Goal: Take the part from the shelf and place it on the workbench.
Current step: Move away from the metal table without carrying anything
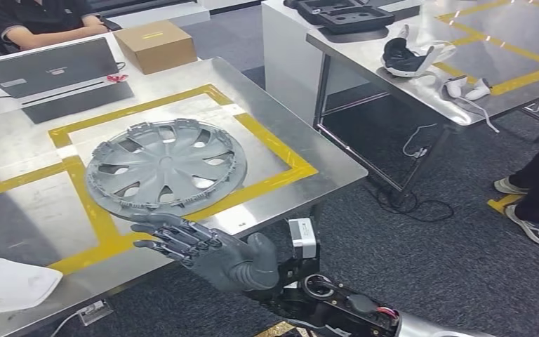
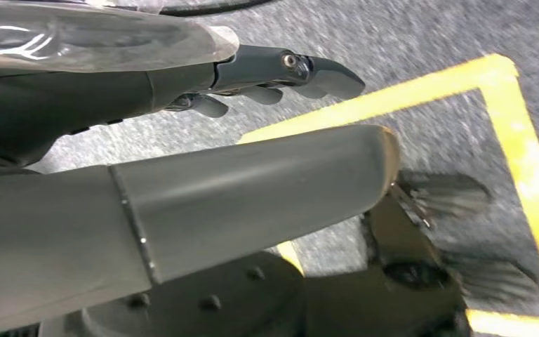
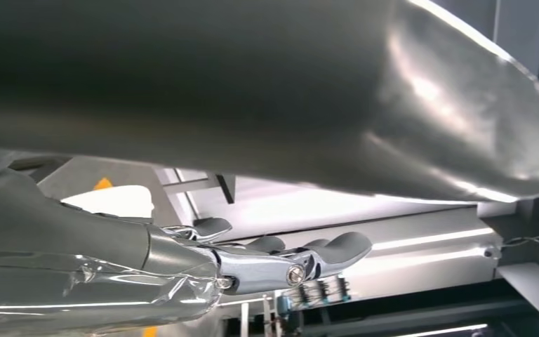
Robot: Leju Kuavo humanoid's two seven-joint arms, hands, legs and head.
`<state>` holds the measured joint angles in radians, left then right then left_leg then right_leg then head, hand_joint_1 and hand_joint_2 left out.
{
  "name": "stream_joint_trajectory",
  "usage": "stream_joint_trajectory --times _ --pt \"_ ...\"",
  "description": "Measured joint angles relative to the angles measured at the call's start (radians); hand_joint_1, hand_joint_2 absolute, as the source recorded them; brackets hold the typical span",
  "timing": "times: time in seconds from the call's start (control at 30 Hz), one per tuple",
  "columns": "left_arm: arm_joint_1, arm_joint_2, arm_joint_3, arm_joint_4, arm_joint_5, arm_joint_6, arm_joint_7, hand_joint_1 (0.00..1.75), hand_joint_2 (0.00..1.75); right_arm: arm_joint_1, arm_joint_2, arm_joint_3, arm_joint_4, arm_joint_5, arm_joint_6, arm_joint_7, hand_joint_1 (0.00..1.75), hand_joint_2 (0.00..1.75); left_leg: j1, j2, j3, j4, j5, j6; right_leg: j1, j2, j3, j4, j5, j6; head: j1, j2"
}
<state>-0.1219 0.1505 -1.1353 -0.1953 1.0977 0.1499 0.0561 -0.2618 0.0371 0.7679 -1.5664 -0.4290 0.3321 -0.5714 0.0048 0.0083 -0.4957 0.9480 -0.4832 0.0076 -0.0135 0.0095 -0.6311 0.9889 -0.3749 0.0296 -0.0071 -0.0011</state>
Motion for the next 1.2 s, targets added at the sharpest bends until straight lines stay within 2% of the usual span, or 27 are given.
stream_joint_trajectory --times 0.03,0.07,0.13,0.17,0.2,0.23,0.27,0.33,0.37,0.4,0.5,0.53,0.57,0.63,0.67,0.7,0.73,0.77,0.8,0.87,0.93,0.97,1.03,1.07,1.13,1.17,1.2 --pt "0.001 0.000 0.000 0.000 0.000 0.000 0.000 0.00 0.00 0.001 0.000 -0.001 0.000 0.000 0.000 0.000 0.00 0.00 0.002 0.003 -0.007 -0.003 0.011 0.006 -0.001 0.000 -0.009 0.022 -0.027 0.004 0.002 0.000" --pt "0.001 0.000 0.000 0.000 -0.001 0.000 0.001 0.00 0.00 0.001 -0.001 -0.001 0.000 0.000 0.000 0.000 0.00 0.00 0.004 0.006 -0.016 -0.006 0.022 0.010 -0.002 -0.001 -0.023 0.064 -0.071 0.007 0.006 0.000" --pt "0.002 0.000 0.000 0.000 -0.001 0.000 0.001 0.00 0.00 0.004 -0.002 -0.003 0.000 0.000 0.000 0.000 0.00 0.00 0.002 0.009 -0.039 -0.005 0.039 0.017 -0.003 -0.002 -0.053 0.197 -0.176 0.012 0.018 0.000" --pt "0.002 0.000 0.000 0.000 -0.001 0.000 0.001 0.00 0.00 0.005 -0.002 -0.004 0.000 0.000 0.000 0.000 0.00 0.00 0.001 0.009 -0.050 -0.004 0.047 0.018 -0.003 -0.003 -0.058 0.253 -0.206 0.014 0.023 0.000" --pt "0.003 0.000 0.000 0.000 -0.002 0.000 0.001 0.00 0.00 0.006 -0.003 -0.005 0.000 0.000 0.000 0.000 0.00 0.00 0.000 0.009 -0.062 -0.003 0.056 0.018 -0.003 -0.003 -0.049 0.280 -0.213 0.014 0.026 0.000" --pt "0.004 0.000 0.000 0.000 -0.002 0.000 0.001 0.00 0.00 0.007 -0.004 -0.005 0.000 0.000 0.000 0.000 0.00 0.00 -0.001 0.009 -0.072 -0.002 0.063 0.016 -0.003 -0.003 -0.020 0.267 -0.199 0.014 0.031 0.000" --pt "0.004 -0.001 0.000 0.000 -0.003 0.000 0.001 0.00 0.00 0.007 -0.005 -0.005 0.000 0.000 0.000 0.001 0.00 0.00 -0.001 0.009 -0.081 0.000 0.070 0.014 -0.002 -0.003 0.027 0.214 -0.174 0.011 0.037 0.000" --pt "0.004 -0.002 0.000 0.000 -0.004 0.000 0.001 0.00 0.00 0.006 -0.005 -0.006 -0.001 0.000 0.000 0.001 0.00 0.00 -0.002 0.009 -0.092 0.004 0.081 0.008 0.002 -0.004 0.137 0.059 -0.142 0.000 0.050 0.000" --pt "0.004 -0.004 0.000 0.000 -0.004 0.000 0.001 0.00 0.00 0.006 -0.005 -0.006 -0.002 0.000 0.000 0.001 0.00 0.00 -0.003 0.009 -0.095 0.004 0.087 0.002 0.005 -0.004 0.173 0.001 -0.137 -0.005 0.055 0.000" --pt "0.004 -0.005 0.000 0.000 -0.004 0.000 0.001 0.00 0.00 0.005 -0.005 -0.006 -0.003 0.000 -0.001 0.000 0.00 0.00 -0.003 0.010 -0.096 0.004 0.093 -0.003 0.008 -0.005 0.188 -0.032 -0.139 -0.010 0.057 0.000" --pt "0.004 -0.004 0.000 0.000 -0.005 0.000 0.001 0.00 0.00 0.005 -0.005 -0.006 -0.005 0.000 -0.003 0.000 0.00 0.00 -0.001 0.008 -0.101 0.006 0.099 -0.022 0.007 -0.007 0.173 -0.049 -0.121 -0.028 0.058 0.000" --pt "0.004 -0.004 0.000 0.000 -0.005 0.000 0.001 0.00 0.00 0.005 -0.005 -0.006 -0.005 0.000 -0.004 0.000 0.00 0.00 0.000 0.005 -0.110 0.025 0.077 -0.029 0.004 -0.009 0.166 -0.054 -0.111 -0.037 0.054 0.000" --pt "0.005 -0.004 0.000 0.000 -0.005 0.000 0.001 0.00 0.00 0.005 -0.005 -0.006 -0.005 0.000 -0.004 0.001 0.00 0.00 0.001 0.001 -0.126 0.064 0.038 -0.036 0.000 -0.011 0.157 -0.058 -0.100 -0.044 0.048 0.000" --pt "0.005 -0.005 0.000 0.000 -0.005 0.000 0.001 0.00 0.00 0.006 -0.005 -0.006 -0.005 0.000 -0.004 0.001 0.00 0.00 0.009 -0.002 -0.171 0.194 -0.063 -0.050 -0.002 -0.012 0.135 -0.058 -0.080 -0.049 0.032 0.000" --pt "0.005 -0.005 0.000 0.000 -0.005 0.000 0.001 0.00 0.00 0.006 -0.005 -0.006 -0.005 0.000 -0.004 0.001 0.00 0.00 0.012 -0.002 -0.188 0.257 -0.094 -0.056 -0.002 -0.012 0.123 -0.058 -0.070 -0.048 0.025 0.000" --pt "0.005 -0.005 0.000 0.000 -0.005 0.000 0.001 0.00 0.00 0.007 -0.005 -0.006 -0.005 0.000 -0.004 0.002 0.00 0.00 0.016 -0.002 -0.192 0.297 -0.101 -0.061 -0.004 -0.012 0.112 -0.057 -0.060 -0.046 0.020 0.000" --pt "0.004 -0.005 0.000 0.000 -0.005 0.000 0.001 0.00 0.00 0.008 -0.005 -0.006 -0.005 0.000 -0.005 0.002 0.00 0.00 0.020 -0.002 -0.177 0.299 -0.085 -0.066 -0.006 -0.012 0.101 -0.056 -0.052 -0.042 0.016 0.000" --pt "0.004 -0.005 0.000 0.000 -0.006 0.000 0.000 0.00 0.00 0.008 -0.005 -0.006 -0.005 0.000 -0.005 0.002 0.00 0.00 0.023 -0.002 -0.144 0.262 -0.055 -0.070 -0.009 -0.012 0.091 -0.055 -0.045 -0.037 0.012 0.000" --pt "0.004 -0.005 0.000 0.000 -0.006 0.000 -0.002 0.00 0.00 0.008 -0.005 -0.006 -0.005 0.000 -0.006 0.002 0.00 0.00 0.027 -0.002 -0.096 0.195 -0.025 -0.073 -0.011 -0.012 0.083 -0.054 -0.040 -0.031 0.008 0.000" --pt "0.003 -0.004 0.000 0.000 -0.007 0.001 -0.006 0.00 0.00 0.007 -0.005 -0.007 -0.005 0.000 -0.007 0.002 0.00 0.00 0.030 -0.005 0.003 0.046 0.000 -0.074 -0.012 -0.012 0.071 -0.048 -0.031 -0.017 0.002 0.000" --pt "0.001 -0.005 0.000 0.000 -0.007 0.002 -0.008 0.00 0.00 0.007 -0.005 -0.007 -0.006 0.000 -0.006 0.002 0.00 0.00 0.030 -0.008 0.042 -0.027 -0.007 -0.059 -0.008 -0.012 0.062 -0.042 -0.026 -0.004 0.005 0.000" --pt "0.002 -0.006 0.000 0.000 -0.007 0.004 -0.008 0.00 0.00 0.007 -0.005 -0.007 -0.006 -0.001 -0.006 0.001 0.00 0.00 0.030 -0.007 0.041 -0.034 -0.011 -0.051 -0.007 -0.013 0.061 -0.040 -0.033 -0.005 0.010 0.000" --pt "0.006 -0.007 0.000 0.000 -0.007 0.006 -0.008 0.00 0.00 0.008 -0.005 -0.007 -0.005 -0.003 -0.004 0.000 0.00 0.00 0.030 -0.004 0.041 -0.035 -0.011 -0.042 -0.007 -0.013 0.063 -0.039 -0.057 -0.023 0.021 0.000" --pt "0.008 -0.007 0.000 0.000 -0.007 0.007 -0.008 0.00 0.00 0.009 -0.005 -0.007 -0.005 -0.004 -0.004 0.000 0.00 0.00 0.028 -0.003 0.041 -0.034 -0.009 -0.038 -0.006 -0.013 0.065 -0.041 -0.063 -0.040 0.025 0.000" --pt "0.009 -0.007 0.000 0.000 -0.006 0.008 -0.008 0.00 0.00 0.010 -0.005 -0.007 -0.005 -0.007 -0.001 -0.001 0.00 0.00 0.024 -0.003 0.040 -0.034 -0.006 -0.031 -0.006 -0.012 0.065 -0.044 -0.036 -0.075 0.033 0.000" --pt "0.009 -0.007 0.000 0.000 -0.006 0.008 -0.008 0.00 0.00 0.010 -0.005 -0.007 -0.005 -0.009 0.000 -0.002 0.00 0.00 0.022 -0.003 0.040 -0.034 -0.004 -0.028 -0.006 -0.012 0.064 -0.045 -0.019 -0.089 0.036 0.000" --pt "0.009 -0.007 0.000 0.000 -0.006 0.007 -0.008 0.00 0.00 0.010 -0.005 -0.007 -0.005 -0.012 0.002 -0.003 0.00 0.00 0.019 -0.003 0.039 -0.033 -0.003 -0.025 -0.006 -0.011 0.063 -0.047 -0.004 -0.096 0.039 0.000"
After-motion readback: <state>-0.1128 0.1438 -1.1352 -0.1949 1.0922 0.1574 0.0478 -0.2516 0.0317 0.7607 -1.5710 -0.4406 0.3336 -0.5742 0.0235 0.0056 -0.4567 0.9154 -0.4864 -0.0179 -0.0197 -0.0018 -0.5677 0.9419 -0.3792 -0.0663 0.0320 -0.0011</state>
